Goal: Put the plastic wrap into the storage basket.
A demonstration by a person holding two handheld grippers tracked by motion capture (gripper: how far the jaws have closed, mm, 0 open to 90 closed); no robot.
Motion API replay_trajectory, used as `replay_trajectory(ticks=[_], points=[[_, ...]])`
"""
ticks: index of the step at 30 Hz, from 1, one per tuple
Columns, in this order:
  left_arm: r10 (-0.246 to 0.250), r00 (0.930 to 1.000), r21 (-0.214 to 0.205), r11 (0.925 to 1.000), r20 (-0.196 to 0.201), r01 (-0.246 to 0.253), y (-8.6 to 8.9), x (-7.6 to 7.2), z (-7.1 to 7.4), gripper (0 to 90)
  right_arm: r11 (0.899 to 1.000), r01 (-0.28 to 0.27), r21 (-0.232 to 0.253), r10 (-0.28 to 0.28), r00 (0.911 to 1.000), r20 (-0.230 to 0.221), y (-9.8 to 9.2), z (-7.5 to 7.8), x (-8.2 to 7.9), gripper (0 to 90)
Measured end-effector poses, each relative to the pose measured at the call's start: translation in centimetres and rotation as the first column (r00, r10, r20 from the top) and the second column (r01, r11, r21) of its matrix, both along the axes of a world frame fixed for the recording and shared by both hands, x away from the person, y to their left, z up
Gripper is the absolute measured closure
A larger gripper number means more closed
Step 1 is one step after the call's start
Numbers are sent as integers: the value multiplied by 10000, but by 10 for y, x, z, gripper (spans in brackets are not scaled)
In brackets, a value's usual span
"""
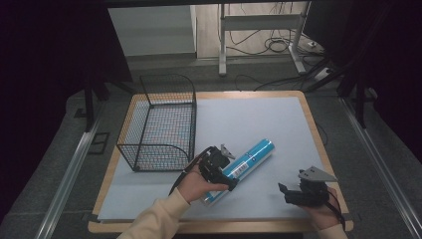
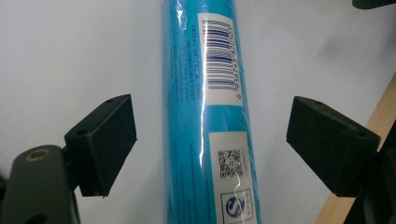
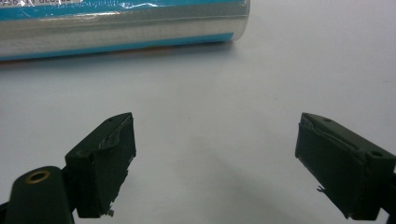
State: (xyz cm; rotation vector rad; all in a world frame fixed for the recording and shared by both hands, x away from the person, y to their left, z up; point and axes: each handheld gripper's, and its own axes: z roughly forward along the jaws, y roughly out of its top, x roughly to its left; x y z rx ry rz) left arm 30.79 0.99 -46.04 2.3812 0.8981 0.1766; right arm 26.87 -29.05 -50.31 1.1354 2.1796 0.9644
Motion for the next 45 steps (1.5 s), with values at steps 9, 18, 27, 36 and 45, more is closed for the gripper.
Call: replay_trajectory(ticks=[9,18,27,36,45], points=[[-76,9999,168,9998,-137,78,-12,7,-4,159,10000,-1,-2,1,10000,10,0,0,0,126],[-132,9985,677,9976,-540,169,-28,22,-14,160,10000,-18,-31,18,10000,-16,0,-1,0,126],[-175,9952,1338,9905,-963,304,-41,35,-23,162,10000,-11,-81,11,10000,3,0,0,0,126],[107,9861,1533,9881,-1657,151,-47,47,-31,214,10000,-14,-71,14,10000,14,-1,0,0,126],[156,9807,1741,9845,-1947,189,-53,53,-34,301,10000,-20,-93,20,10000,9,0,0,0,126]])
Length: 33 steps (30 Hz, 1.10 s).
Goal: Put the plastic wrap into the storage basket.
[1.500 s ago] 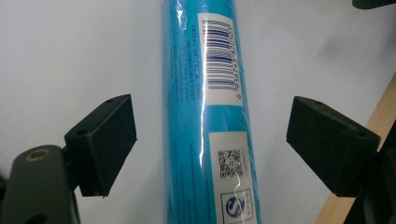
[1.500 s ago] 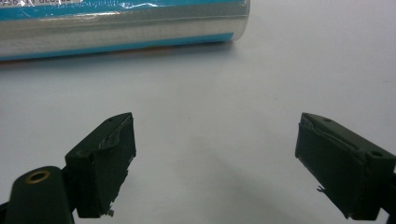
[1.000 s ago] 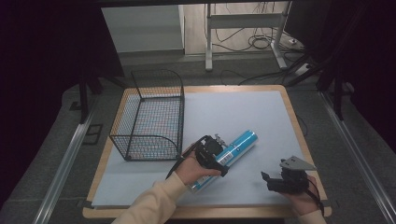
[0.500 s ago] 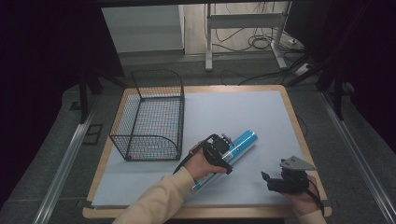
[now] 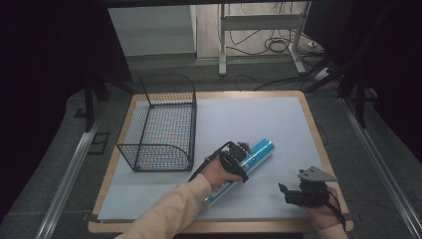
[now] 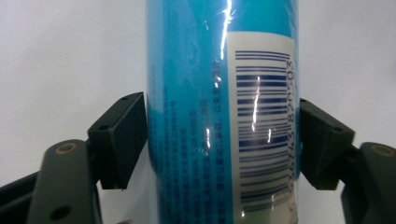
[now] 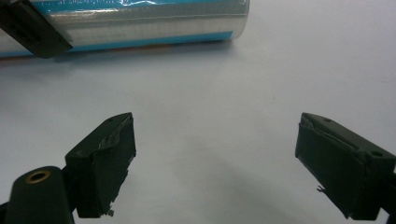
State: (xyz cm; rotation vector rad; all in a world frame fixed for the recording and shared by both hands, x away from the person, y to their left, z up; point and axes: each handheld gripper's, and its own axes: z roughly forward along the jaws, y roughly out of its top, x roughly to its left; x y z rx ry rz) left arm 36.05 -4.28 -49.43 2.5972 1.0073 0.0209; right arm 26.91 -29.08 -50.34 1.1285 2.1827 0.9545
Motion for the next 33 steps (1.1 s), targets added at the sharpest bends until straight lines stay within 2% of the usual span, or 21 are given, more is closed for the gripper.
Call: replay_trajectory(ticks=[2,7,8,10,13,14,16,17,24,33], points=[[-152,9999,212,9997,-54,153,-2,1,1,313,10000,8,5,-8,10000,13,-1,0,0,127],[-131,9993,77,9999,-364,134,0,5,2,317,10000,18,5,-18,10000,31,-1,0,0,127],[-179,9985,132,9997,-509,186,0,7,3,318,10000,27,17,-27,10000,47,-1,1,0,127],[-257,9983,261,9993,-526,271,0,7,4,318,10000,30,17,-30,10000,54,-1,1,0,127],[-330,9985,329,9989,-429,345,2,8,9,319,10000,40,11,-41,10000,77,-2,1,0,126],[-332,9983,127,9993,-480,338,5,9,13,319,10000,48,-8,-48,10000,73,-2,1,0,127],[-313,9985,99,9994,-460,318,6,10,16,319,10000,46,-13,-46,10000,71,-2,1,0,127],[-338,9989,72,9994,-316,341,8,9,20,319,10000,45,-26,-45,9999,91,-2,1,0,126],[-356,9993,20,9994,-140,357,14,8,27,320,10000,79,-5,-79,9999,129,-2,1,0,126],[-335,9991,-388,9987,274,345,22,8,45,320,9999,133,3,-133,9998,143,-3,2,0,127]])
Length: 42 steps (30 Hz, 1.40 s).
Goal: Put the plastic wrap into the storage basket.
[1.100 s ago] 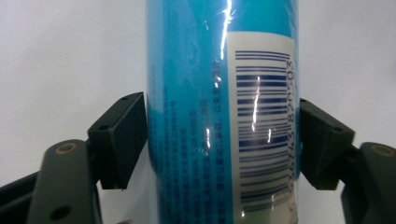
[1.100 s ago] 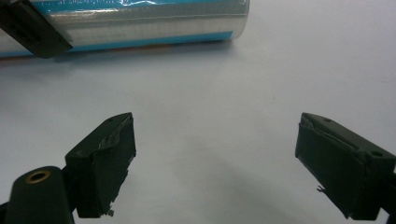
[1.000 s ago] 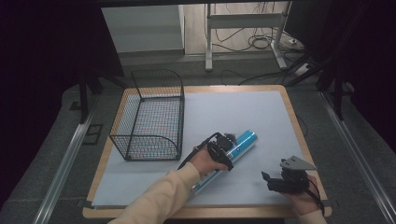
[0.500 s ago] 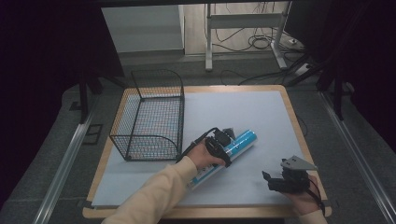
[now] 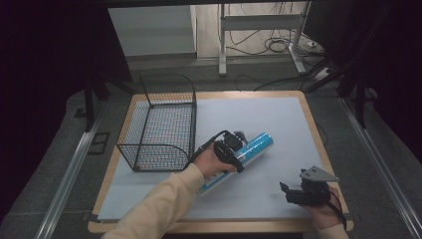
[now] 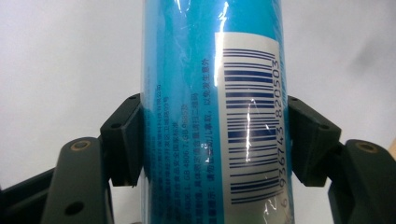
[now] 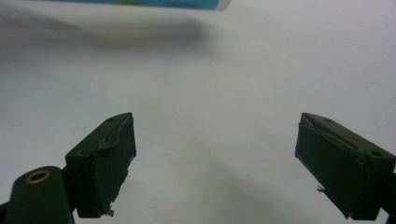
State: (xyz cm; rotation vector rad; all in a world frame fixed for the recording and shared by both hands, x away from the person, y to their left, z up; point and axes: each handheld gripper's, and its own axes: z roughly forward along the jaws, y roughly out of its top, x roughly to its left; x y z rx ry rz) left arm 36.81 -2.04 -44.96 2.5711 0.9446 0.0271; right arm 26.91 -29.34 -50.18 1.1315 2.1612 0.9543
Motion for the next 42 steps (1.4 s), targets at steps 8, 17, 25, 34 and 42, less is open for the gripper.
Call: replay_trajectory(ticks=[8,17,25,34,42], points=[[84,9995,-219,9997,318,-77,5,1,15,320,10000,33,7,-33,10000,14,0,0,0,127],[121,9982,-249,9996,584,-106,9,1,24,320,10000,52,13,-52,10000,0,-1,0,0,127],[255,9969,-411,9989,738,-225,14,5,34,320,10000,55,-12,-55,10000,3,-1,-1,1,127],[411,9952,-529,9979,883,-365,21,8,45,320,10000,69,-2,-69,10000,8,-1,0,1,127],[536,9926,-534,9974,1089,-480,27,11,57,320,10000,98,-14,-98,10000,15,-2,0,1,127]])
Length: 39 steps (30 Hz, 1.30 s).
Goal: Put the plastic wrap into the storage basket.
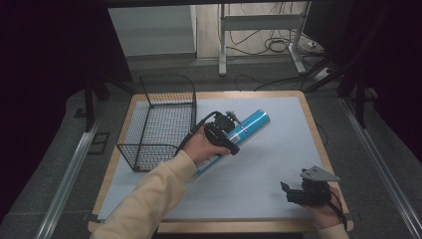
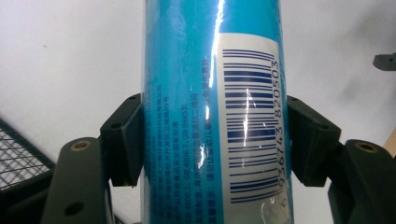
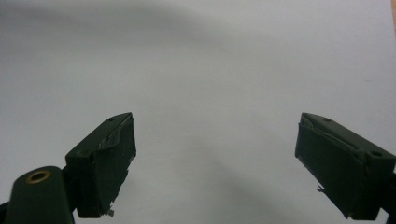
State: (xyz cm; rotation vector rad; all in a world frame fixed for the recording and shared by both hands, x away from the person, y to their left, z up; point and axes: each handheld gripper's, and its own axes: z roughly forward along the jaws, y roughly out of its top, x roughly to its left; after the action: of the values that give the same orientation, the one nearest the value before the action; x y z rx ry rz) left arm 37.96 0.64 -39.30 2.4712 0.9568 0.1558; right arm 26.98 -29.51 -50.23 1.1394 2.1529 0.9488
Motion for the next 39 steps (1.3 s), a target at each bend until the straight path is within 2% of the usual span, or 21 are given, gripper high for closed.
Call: replay_trajectory(ticks=[5,10,13,15,21,26,35,39], points=[[140,9999,-164,9998,83,-139,3,3,6,320,10000,-26,-21,26,10000,-18,0,0,0,127],[142,9998,0,9999,106,-142,4,7,11,320,10000,1,-17,-1,10000,-34,0,-1,0,127],[219,9997,-123,9997,104,-218,3,9,12,320,10000,-8,-50,8,10000,-5,0,-1,0,127],[150,9998,-52,9999,114,-149,3,10,13,320,10000,-2,-37,2,10000,3,0,-1,1,127],[257,9994,-389,9989,212,-248,4,12,19,320,10000,16,-33,-16,10000,-2,-1,-1,1,127],[223,9990,-476,9987,391,-204,5,13,26,320,10000,53,-23,-53,10000,-4,-2,0,1,128],[571,9960,-646,9965,690,-526,14,22,42,320,10000,71,-29,-70,10000,11,-2,0,1,129],[586,9954,-514,9972,756,-548,18,26,47,320,10000,87,-14,-87,10000,-28,-2,-1,1,129]])
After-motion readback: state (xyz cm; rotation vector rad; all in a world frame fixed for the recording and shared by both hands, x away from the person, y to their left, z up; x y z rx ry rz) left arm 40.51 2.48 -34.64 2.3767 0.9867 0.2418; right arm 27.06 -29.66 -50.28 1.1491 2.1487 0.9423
